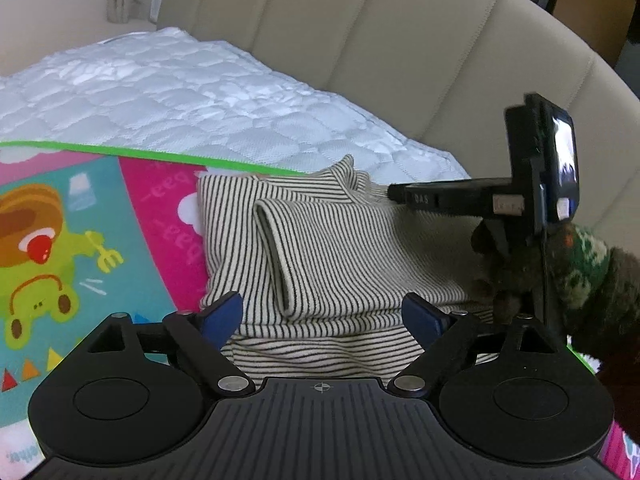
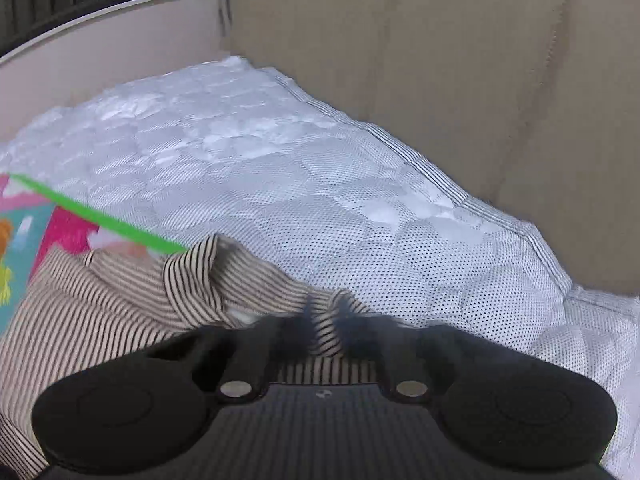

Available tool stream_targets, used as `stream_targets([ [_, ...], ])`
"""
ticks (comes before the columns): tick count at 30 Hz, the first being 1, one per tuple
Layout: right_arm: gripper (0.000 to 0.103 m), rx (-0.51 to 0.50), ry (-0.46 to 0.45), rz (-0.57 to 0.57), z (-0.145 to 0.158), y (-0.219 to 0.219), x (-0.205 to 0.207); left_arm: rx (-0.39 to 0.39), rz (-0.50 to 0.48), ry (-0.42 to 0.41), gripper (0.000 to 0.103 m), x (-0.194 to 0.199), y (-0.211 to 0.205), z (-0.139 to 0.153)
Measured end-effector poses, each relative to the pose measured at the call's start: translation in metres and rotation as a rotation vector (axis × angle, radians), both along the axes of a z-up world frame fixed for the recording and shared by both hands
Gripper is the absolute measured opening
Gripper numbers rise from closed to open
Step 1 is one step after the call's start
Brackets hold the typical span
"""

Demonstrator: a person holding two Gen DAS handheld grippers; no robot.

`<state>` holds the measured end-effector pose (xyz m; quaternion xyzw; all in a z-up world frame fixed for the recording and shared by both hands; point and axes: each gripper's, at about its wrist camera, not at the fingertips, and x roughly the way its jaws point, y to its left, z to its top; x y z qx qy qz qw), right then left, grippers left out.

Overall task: Fold clothes
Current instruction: 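Grasp the shirt hem with the right gripper and lift it toward the collar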

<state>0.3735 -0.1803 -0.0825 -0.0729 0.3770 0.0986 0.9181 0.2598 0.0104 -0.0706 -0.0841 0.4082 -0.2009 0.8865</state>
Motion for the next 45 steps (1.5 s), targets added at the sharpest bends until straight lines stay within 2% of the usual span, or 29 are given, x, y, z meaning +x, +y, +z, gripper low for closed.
stream_targets([
  [2,0.004,0.000,-0.030,0.012,0.010,0.000,-0.011,-0.029,0.011,-0.010,0.091,-0.001,0.008,0.009],
  [7,0.002,0.113,-0.124,0.047,0.082,-0.025,-0.082,-0.146,0.129,-0.105,0.095,-0.006,0.061,0.051],
  [9,0.001,0.150,-0.139,0.052,0.103,-0.038,-0.121,-0.230,0.190,-0.117,0.095,-0.008,0.087,0.063],
  [11,0.000,0.179,-0.127,0.045,0.110,-0.050,-0.156,-0.324,0.222,-0.112,0.095,-0.010,0.106,0.069],
  [14,0.000,0.196,-0.063,0.020,0.093,-0.057,-0.192,-0.364,0.227,-0.096,0.095,-0.012,0.108,0.069],
  [19,0.000,0.187,0.063,-0.004,0.043,-0.048,-0.211,-0.293,0.157,-0.049,0.095,-0.013,0.080,0.056],
  [23,0.000,0.243,0.058,-0.082,0.030,-0.054,-0.219,-0.219,0.121,0.025,0.095,-0.006,0.052,0.030],
  [27,0.001,0.188,-0.043,-0.033,0.044,-0.050,-0.205,-0.145,0.092,0.068,0.095,-0.009,0.031,0.014],
  [29,0.007,0.172,-0.088,-0.003,0.055,-0.046,-0.175,-0.084,0.074,0.041,0.095,-0.012,0.023,0.014],
  [31,0.031,0.148,-0.107,0.015,0.059,-0.042,-0.129,-0.050,0.063,0.022,0.095,-0.012,0.020,0.014],
  [32,0.034,0.141,-0.108,0.009,0.057,-0.039,-0.104,-0.045,0.062,0.020,0.095,-0.011,0.020,0.013],
  [35,0.034,0.164,-0.073,-0.039,0.038,-0.039,-0.038,-0.043,0.071,0.021,0.095,-0.004,0.026,0.008],
  [39,0.033,0.177,0.025,-0.077,-0.003,-0.035,0.020,-0.069,0.115,0.022,0.095,0.011,0.042,0.003],
  [42,0.008,0.124,-0.004,-0.014,-0.006,-0.029,0.014,-0.119,0.172,0.024,0.095,0.018,0.062,0.002],
  [45,0.007,0.138,-0.104,0.039,0.032,-0.034,-0.026,-0.180,0.237,0.027,0.095,0.021,0.081,0.006],
])
